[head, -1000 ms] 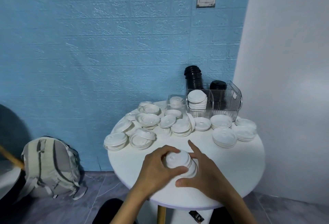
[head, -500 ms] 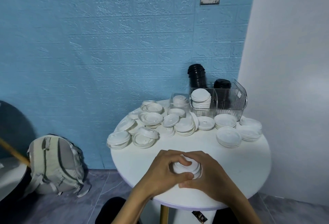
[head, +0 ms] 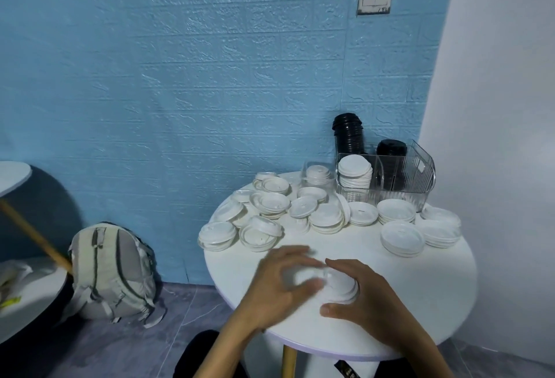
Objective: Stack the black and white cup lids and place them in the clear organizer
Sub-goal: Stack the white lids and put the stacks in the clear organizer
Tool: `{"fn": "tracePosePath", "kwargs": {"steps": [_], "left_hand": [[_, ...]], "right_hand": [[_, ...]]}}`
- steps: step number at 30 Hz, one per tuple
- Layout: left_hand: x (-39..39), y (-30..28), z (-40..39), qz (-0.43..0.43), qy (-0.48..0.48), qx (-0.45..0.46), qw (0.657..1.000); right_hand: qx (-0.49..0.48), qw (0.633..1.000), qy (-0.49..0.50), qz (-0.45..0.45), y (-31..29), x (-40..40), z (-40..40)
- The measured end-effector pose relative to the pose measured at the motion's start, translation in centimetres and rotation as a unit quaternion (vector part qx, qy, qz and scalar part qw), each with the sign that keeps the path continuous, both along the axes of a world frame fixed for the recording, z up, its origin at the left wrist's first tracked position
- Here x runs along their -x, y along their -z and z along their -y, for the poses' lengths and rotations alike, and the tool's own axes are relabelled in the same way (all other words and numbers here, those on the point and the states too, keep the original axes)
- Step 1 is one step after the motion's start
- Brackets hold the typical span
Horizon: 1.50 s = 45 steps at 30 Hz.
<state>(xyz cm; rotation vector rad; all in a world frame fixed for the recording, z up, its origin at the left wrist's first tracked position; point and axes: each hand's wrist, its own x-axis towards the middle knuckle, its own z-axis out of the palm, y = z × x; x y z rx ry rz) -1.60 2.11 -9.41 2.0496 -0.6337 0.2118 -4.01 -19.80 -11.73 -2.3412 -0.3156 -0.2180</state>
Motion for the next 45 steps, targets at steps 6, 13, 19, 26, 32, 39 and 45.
{"fn": "tracePosePath", "kwargs": {"steps": [6, 13, 19, 26, 32, 39, 45], "left_hand": [[-5.2, -0.3, -9.6, 0.069, -0.377, 0.024, 0.923], [-8.1, 0.7, -12.2, -0.117, -0.286, 0.007, 0.951], [-7.6, 0.7, -11.7, -0.087, -0.323, 0.003, 0.943], [-4.3, -1.2, -10.2, -0.050, -0.273, 0.117, 0.954], [-0.8, -0.4, -3.6, -0.037, -0.127, 0.049, 0.990], [-0.8, 1.4, -1.6, -0.012, -0.129, 0.002, 0.992], [0.2, -0.6, -0.3, -0.026, -0.081, 0.060, 0.995]], "right_hand": [[0.004, 1.000, 0.004, 0.006, 0.7, -0.4, 0.2], [-0.004, 1.000, 0.002, 0.013, 1.1, -0.5, 0.2], [-0.007, 1.000, 0.002, 0.018, 1.4, -0.5, 0.4], [-0.011, 1.000, 0.006, 0.012, 1.3, -0.5, 0.2], [-0.014, 1.000, 0.013, 0.007, 1.2, -0.3, 0.3], [-0.018, 1.000, 0.014, 0.001, 0.7, -0.1, 0.2], [-0.046, 0.999, 0.012, -0.009, 0.1, 0.0, -0.1]]}}
